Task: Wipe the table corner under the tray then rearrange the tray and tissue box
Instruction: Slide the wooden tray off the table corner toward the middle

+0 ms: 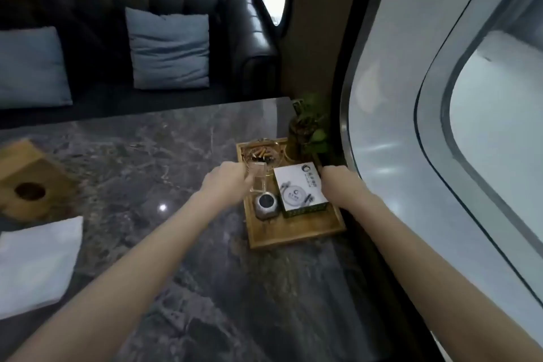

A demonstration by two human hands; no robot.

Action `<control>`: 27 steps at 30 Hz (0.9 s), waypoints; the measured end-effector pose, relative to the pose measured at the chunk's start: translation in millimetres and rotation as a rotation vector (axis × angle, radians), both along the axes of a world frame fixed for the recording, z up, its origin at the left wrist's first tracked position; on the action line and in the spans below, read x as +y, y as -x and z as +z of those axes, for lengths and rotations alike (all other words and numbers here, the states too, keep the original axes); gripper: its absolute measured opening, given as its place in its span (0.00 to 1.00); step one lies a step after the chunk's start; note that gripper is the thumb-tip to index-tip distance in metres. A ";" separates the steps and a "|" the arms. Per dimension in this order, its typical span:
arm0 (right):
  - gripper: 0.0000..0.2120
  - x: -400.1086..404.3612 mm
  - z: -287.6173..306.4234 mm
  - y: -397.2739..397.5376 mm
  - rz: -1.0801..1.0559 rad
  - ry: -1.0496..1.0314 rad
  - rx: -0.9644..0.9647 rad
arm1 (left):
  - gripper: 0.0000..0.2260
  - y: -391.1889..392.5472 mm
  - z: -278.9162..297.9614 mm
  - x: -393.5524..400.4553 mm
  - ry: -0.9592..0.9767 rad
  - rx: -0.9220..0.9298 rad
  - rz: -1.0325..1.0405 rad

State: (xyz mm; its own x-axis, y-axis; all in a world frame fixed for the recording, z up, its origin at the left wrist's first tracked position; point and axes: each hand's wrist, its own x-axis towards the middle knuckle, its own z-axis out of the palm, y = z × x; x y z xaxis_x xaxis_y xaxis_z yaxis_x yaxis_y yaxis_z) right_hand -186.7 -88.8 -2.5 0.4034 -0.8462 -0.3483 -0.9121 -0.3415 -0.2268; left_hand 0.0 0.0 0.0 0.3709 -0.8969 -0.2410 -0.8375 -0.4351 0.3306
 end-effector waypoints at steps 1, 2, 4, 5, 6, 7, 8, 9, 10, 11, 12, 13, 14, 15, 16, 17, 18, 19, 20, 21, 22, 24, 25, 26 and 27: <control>0.12 7.1 -7.5 2.3 -0.030 0.006 0.046 | 0.16 4.0 -10.7 2.5 -0.022 0.021 0.025; 0.12 11.8 -15.3 4.6 -0.080 0.015 0.044 | 0.14 5.7 -23.3 5.0 -0.003 0.046 0.069; 0.12 27.8 -39.8 10.0 -0.128 0.049 0.051 | 0.12 16.7 -50.8 15.5 0.000 0.082 0.131; 0.13 32.3 -50.1 11.6 -0.162 0.060 0.061 | 0.12 22.2 -62.7 19.3 0.003 0.101 0.161; 0.13 34.2 -60.8 13.0 -0.205 0.084 0.072 | 0.12 28.0 -70.6 22.4 0.015 0.129 0.204; 0.15 35.3 -70.1 13.8 -0.229 0.109 0.088 | 0.12 31.8 -78.5 23.6 0.042 0.152 0.246; 0.16 36.9 -77.4 15.1 -0.244 0.135 0.093 | 0.13 35.8 -82.7 25.2 0.054 0.171 0.286; 0.16 38.4 -84.7 17.2 -0.255 0.140 0.093 | 0.13 39.8 -88.8 26.7 0.052 0.187 0.311; 0.16 39.1 -90.8 18.9 -0.265 0.131 0.089 | 0.14 43.4 -92.7 28.4 0.042 0.201 0.330; 0.18 39.1 -95.7 20.1 -0.265 0.111 0.102 | 0.13 46.7 -96.1 29.5 0.028 0.206 0.338; 0.21 38.9 -99.1 20.8 -0.261 0.089 0.124 | 0.13 49.1 -97.4 30.9 0.011 0.204 0.342; 0.22 38.2 -102.2 21.5 -0.260 0.086 0.147 | 0.13 49.9 -99.9 31.4 -0.005 0.191 0.347; 0.21 38.1 -104.7 21.8 -0.259 0.105 0.161 | 0.13 49.5 -101.4 31.9 -0.025 0.172 0.345; 0.20 38.4 -105.8 21.5 -0.257 0.127 0.172 | 0.14 48.0 -102.8 31.8 -0.048 0.150 0.336; 0.20 38.4 -107.5 21.4 -0.250 0.148 0.179 | 0.14 46.0 -104.4 31.2 -0.070 0.127 0.322; 0.19 37.2 -107.8 21.4 -0.237 0.162 0.191 | 0.15 43.7 -106.9 30.1 -0.084 0.110 0.302; 0.18 34.8 -107.3 21.8 -0.220 0.169 0.204 | 0.16 42.2 -108.0 29.3 -0.092 0.095 0.280; 0.17 31.8 -105.7 22.5 -0.201 0.169 0.212 | 0.16 40.8 -109.1 28.3 -0.092 0.086 0.263; 0.16 28.6 -103.5 22.9 -0.182 0.167 0.216 | 0.16 40.2 -109.6 27.7 -0.081 0.086 0.251; 0.16 25.8 -100.5 23.3 -0.168 0.157 0.215 | 0.16 39.8 -110.3 27.2 -0.071 0.091 0.245; 0.17 23.9 -97.7 23.7 -0.158 0.143 0.211 | 0.16 39.9 -109.9 27.1 -0.067 0.093 0.240; 0.17 23.3 -93.7 24.1 -0.152 0.118 0.202 | 0.14 40.5 -108.6 27.2 -0.073 0.068 0.218; 0.16 23.6 -92.2 24.2 -0.158 0.113 0.198 | 0.12 40.3 -108.2 26.9 -0.083 0.050 0.206; 0.15 24.1 -91.6 24.2 -0.168 0.109 0.189 | 0.11 40.2 -107.4 26.7 -0.089 0.032 0.206; 0.14 24.5 -90.7 23.9 -0.183 0.103 0.174 | 0.11 39.5 -107.4 26.5 -0.086 0.028 0.221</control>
